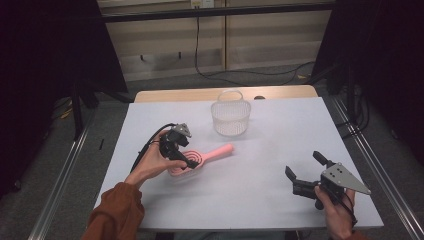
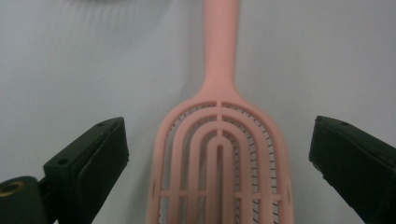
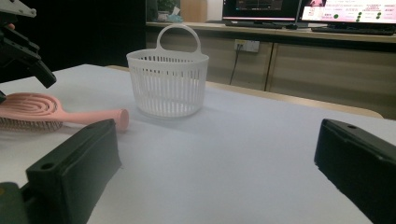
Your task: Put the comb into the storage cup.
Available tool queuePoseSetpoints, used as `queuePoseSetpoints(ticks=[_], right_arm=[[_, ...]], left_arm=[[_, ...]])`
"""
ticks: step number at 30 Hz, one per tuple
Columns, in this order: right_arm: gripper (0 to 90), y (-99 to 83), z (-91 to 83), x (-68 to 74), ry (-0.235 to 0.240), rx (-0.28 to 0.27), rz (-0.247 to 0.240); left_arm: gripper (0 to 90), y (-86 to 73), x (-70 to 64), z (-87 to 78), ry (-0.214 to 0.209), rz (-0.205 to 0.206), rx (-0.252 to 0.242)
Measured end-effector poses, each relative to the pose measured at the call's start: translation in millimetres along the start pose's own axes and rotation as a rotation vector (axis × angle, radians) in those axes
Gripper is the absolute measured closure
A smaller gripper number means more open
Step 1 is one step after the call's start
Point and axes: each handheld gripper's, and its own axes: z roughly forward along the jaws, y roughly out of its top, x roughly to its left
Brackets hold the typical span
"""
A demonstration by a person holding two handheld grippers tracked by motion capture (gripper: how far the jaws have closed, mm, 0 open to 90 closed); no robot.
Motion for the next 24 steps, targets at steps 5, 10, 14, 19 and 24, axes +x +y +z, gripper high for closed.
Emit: queuePoseSetpoints(ticks=[5,10,14,19,24], right_arm=[[0.0,0.4,-0.7,-0.3,-0.012,-0.004,-0.002],[0.0,-0.4,0.2,0.2,-0.005,0.007,-0.001],[0.0,-0.5,0.4,-0.1,-0.004,0.008,0.0],[0.0,-0.7,0.8,0.4,-0.003,0.009,-0.003],[0.0,-0.9,0.3,0.2,-0.002,0.009,-0.005]], left_arm=[[5.8,1.2,2.5,6.0,-0.026,-0.001,0.027],[6.8,1.0,4.6,13.7,-0.038,0.002,0.078],[8.0,2.8,3.7,16.4,-0.035,0.031,0.122],[10.3,10.9,2.8,16.3,-0.035,0.03,0.143],[11.1,11.8,2.3,23.1,-0.032,0.027,0.169]])
